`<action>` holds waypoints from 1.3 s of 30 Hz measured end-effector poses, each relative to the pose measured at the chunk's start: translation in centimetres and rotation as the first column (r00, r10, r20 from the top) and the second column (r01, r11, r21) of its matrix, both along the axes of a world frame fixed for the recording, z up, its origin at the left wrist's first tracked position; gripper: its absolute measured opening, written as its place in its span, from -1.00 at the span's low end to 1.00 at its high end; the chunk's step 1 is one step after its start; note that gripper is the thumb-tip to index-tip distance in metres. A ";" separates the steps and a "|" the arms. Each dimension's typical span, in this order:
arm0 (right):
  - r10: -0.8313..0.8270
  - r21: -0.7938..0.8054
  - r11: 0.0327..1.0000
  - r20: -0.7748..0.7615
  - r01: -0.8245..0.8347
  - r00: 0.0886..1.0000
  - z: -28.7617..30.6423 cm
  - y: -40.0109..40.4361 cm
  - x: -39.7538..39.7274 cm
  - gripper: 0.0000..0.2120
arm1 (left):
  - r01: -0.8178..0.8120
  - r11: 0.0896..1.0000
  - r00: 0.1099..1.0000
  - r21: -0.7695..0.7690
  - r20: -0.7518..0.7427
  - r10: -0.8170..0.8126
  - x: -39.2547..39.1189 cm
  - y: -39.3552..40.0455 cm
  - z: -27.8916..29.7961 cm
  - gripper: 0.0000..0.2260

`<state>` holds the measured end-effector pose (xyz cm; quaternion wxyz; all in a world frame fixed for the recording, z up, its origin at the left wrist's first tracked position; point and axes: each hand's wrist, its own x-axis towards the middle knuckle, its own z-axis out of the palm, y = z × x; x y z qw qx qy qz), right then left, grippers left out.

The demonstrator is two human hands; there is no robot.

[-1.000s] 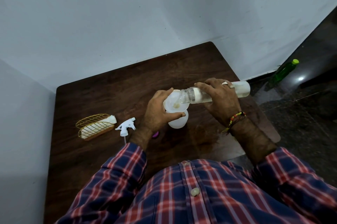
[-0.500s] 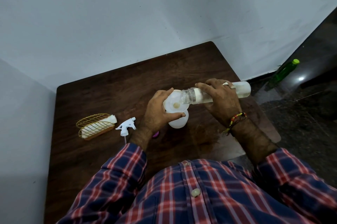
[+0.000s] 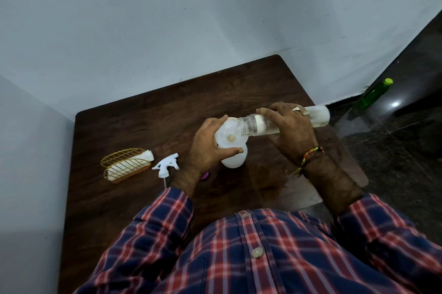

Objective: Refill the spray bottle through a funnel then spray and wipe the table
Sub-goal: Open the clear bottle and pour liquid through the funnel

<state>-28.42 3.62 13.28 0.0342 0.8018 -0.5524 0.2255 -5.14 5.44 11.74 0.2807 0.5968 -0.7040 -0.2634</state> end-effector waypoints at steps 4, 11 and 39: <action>0.003 0.002 1.000 0.001 -0.003 1.000 0.2 0.0 0.0 -0.46 | 0.001 1.000 1.000 0.008 -0.010 -0.001 0.0 0.0 0.0 -0.15; -0.001 0.000 1.000 0.000 0.001 1.000 0.4 0.0 0.0 -0.47 | 0.003 1.000 1.000 0.008 -0.003 -0.003 0.0 -0.1 0.0 -0.14; 0.007 -0.006 1.000 -0.021 -0.008 1.000 0.2 0.0 0.1 -0.41 | 0.035 0.999 0.999 0.021 -0.033 -0.034 0.2 -0.1 0.3 -0.14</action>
